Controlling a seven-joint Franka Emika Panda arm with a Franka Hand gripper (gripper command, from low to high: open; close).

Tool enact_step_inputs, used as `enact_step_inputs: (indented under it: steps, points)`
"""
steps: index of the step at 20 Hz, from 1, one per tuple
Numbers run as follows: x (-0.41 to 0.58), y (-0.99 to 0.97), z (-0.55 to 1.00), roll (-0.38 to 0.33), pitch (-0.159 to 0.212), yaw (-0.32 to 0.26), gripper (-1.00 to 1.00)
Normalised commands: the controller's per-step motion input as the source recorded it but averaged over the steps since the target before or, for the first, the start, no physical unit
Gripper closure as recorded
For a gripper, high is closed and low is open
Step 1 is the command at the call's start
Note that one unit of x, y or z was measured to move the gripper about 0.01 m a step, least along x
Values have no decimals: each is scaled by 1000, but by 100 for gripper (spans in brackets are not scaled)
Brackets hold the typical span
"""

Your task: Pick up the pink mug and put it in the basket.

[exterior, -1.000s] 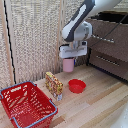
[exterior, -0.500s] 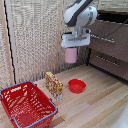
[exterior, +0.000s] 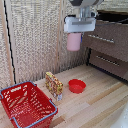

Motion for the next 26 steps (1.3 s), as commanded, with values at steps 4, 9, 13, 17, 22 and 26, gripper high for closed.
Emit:
enact_step_inputs:
  steps: [4,9,13,17,22,26]
  points:
    - [-250,666,470,40,0,45,100]
    - [-222,721,430,36,0,32,100]
    - [-211,736,419,40,0,29,100]
    - [-209,751,381,31,0,28,100]
    - [-211,798,256,5,0,20,100]
    - [-185,830,70,-2,0,10,100]
